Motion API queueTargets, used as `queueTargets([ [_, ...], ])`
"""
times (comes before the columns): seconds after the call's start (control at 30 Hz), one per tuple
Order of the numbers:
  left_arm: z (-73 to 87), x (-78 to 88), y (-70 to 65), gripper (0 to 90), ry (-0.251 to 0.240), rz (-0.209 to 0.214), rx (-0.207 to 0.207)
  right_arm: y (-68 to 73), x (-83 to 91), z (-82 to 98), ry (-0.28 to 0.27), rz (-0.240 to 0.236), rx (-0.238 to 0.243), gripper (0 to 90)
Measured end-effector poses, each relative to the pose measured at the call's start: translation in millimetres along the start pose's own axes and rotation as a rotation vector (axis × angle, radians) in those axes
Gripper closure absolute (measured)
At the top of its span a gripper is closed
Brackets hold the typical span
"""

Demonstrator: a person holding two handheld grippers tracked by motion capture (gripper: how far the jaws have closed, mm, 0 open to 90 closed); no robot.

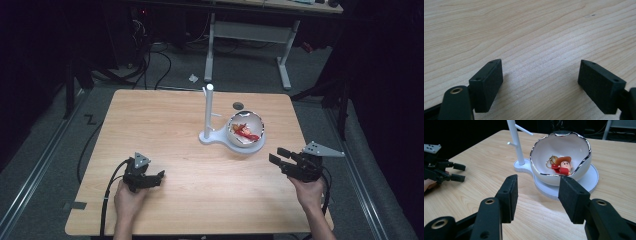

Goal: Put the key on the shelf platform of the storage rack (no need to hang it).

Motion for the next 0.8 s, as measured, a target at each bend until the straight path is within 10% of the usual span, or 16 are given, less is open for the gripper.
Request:
queueTargets([
  [0.8,0.0,0.0,0.0,20.4,0.000,0.000,0.000,22.8,-25.2,10.5,0.033,-0.043,0.032,50.4],
])
Point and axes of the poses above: each handheld gripper's, and its own axes: x roughly backward along the jaws, z roughly out of its underside, y roughly to its left, the point moved 2 cm from there along -x, roughly forward along the jaws, and after that the axes turned 13 degrees about z, right-handed, at the moved point
